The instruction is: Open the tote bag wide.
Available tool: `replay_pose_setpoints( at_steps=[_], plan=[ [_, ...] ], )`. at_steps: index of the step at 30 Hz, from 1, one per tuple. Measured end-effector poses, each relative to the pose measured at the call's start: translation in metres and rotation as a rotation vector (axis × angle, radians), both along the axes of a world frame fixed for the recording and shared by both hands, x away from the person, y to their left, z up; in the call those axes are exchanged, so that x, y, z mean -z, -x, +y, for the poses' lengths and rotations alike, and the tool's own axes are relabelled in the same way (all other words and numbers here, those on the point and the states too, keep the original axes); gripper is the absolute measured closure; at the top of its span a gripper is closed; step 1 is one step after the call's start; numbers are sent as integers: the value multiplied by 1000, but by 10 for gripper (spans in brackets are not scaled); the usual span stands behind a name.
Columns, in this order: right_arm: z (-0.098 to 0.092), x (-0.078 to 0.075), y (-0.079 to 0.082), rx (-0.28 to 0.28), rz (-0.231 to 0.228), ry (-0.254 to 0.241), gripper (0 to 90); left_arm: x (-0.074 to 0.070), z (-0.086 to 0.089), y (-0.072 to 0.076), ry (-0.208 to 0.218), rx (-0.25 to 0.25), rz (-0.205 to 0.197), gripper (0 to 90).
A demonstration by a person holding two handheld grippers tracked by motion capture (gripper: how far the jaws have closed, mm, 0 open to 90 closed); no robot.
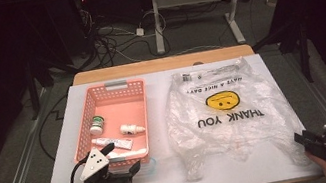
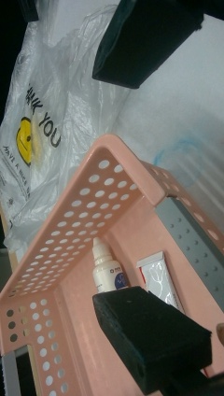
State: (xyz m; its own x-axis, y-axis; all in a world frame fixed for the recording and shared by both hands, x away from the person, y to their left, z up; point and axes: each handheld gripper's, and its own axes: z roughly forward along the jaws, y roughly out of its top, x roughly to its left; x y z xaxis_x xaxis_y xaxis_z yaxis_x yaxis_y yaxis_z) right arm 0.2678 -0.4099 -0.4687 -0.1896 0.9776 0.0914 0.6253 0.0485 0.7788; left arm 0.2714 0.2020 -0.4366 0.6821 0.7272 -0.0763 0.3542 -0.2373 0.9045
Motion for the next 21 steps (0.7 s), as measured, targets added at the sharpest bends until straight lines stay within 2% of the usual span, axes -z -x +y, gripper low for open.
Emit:
replay_pose_setpoints(
  at_steps=[1, 2, 3, 4, 5, 6, 9, 16, 17, 18, 21],
  plan=[
    [0, 1, 1, -5, 5, 2, 705, 0, 0, 0, 2, -1, 1, 0],
    [1, 2, 4, -14, 11, 7, 777, 0, 1, 0, 4, -1, 0, 0],
    [1, 2, 4, -14, 11, 7, 777, -1, 1, 0, 4, -2, -2, 0],
    [2, 2, 7, -21, 10, 19, 858, -1, 2, 0, 5, -3, -2, 0],
    [2, 2, 7, -21, 10, 19, 858, -1, 2, 0, 5, -2, -4, 0],
    [3, 2, 9, -27, 8, 21, 894, -1, 2, 0, 6, -1, -4, 0],
    [9, 0, 15, -55, 1, 29, 900, -1, 3, 0, 9, 1, -3, 0],
    [42, -8, 40, -161, -20, 52, 900, -2, 2, 0, 10, 7, -2, 0],
    [42, -8, 40, -161, -20, 52, 900, -2, 2, 0, 10, 7, -2, 0],
    [52, -8, 47, -193, -18, 57, 900, -2, 2, 0, 10, 7, -3, 0],
    [68, -7, 58, -246, -15, 60, 900, -2, 2, 0, 13, 8, -3, 0]
  ],
)
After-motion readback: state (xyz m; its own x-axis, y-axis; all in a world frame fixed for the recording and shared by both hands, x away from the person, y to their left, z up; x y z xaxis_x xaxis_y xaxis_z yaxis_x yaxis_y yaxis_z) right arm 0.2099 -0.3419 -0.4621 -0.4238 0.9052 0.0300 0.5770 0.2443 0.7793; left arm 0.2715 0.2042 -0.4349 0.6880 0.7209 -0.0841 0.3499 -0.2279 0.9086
